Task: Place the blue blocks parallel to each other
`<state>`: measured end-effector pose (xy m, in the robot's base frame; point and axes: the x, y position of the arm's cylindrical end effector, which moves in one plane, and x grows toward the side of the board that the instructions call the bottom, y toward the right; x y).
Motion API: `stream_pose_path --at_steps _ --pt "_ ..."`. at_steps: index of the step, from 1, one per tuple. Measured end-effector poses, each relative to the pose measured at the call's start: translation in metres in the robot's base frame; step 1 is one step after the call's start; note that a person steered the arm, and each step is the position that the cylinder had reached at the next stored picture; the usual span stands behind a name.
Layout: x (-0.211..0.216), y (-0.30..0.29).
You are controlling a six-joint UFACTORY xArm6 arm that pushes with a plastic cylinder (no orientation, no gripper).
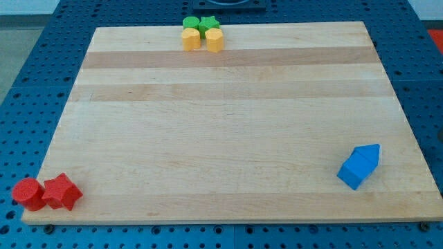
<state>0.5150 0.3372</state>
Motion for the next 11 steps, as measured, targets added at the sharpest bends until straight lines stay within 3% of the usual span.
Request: stream_pose_path --at_steps 2,4,5,6,7,8,9,11 --pt "0.002 -0.140" --pt "0.007 -0.108" --pt "0.056 -0.100" --pt "0.085 -0.142" --pt "0.072 -0.227" --pt "0.016 -0.309" --pt "-0.007 -0.338" --pt "0.066 -0.317"
